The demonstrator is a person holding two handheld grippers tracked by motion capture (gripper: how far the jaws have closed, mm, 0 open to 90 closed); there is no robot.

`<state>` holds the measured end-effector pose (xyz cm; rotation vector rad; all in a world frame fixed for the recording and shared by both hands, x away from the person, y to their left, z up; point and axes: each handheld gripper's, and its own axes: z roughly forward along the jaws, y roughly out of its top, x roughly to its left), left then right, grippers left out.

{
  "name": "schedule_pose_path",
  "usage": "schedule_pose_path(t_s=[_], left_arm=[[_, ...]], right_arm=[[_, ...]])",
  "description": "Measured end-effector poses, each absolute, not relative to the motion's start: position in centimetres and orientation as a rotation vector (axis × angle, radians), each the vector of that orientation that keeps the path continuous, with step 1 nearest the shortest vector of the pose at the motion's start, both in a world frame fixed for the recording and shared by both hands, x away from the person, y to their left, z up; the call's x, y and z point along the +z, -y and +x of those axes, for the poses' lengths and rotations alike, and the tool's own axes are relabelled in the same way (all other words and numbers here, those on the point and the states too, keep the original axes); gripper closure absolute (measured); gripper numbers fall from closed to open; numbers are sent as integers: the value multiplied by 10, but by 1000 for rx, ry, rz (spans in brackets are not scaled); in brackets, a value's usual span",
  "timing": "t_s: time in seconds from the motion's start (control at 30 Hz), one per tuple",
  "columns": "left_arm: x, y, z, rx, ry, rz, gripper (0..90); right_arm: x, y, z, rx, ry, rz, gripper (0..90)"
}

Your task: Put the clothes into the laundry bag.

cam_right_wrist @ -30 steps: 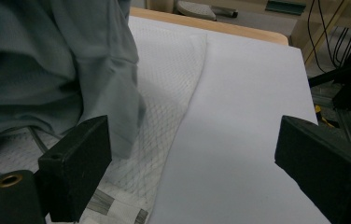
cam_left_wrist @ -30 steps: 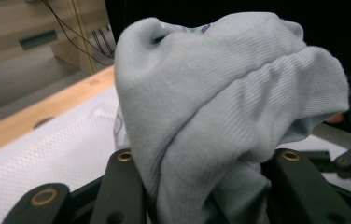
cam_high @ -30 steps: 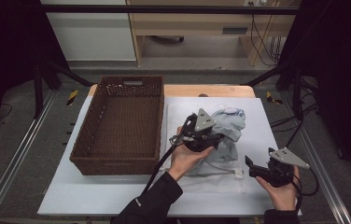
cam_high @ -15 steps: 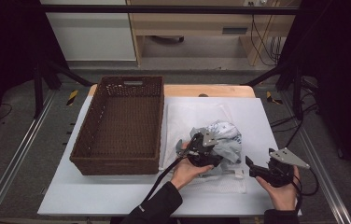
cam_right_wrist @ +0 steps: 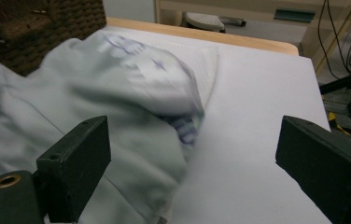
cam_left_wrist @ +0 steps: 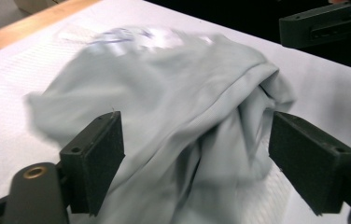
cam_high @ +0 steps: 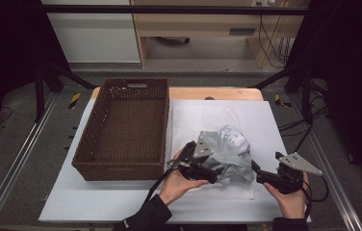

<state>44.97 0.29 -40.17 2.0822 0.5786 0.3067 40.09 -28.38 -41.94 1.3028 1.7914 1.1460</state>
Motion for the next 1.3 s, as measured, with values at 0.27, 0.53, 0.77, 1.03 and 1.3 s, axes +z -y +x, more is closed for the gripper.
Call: schedule_pose_path(t_s=[0.27,0.53,0.77,1.03,1.3], left_arm=[[-417,-51,414,379,-612,2069,466],[-444,-74,395,395,-615,2107,532],[-466,-82,399,357,-675,2123,692],[-477,-77,402,357,-667,2154,846],[-484,-76,406,336,-689,2169,846]], right_arm=[[-413,256,401,1220,-1881,1238,89],[-423,221,417,1204,-1999,1181,80],[-447,201,434,1149,-2044,1215,84],[-470,203,439,1100,-2051,1280,383],[-460,218,435,1112,-2017,1353,685]])
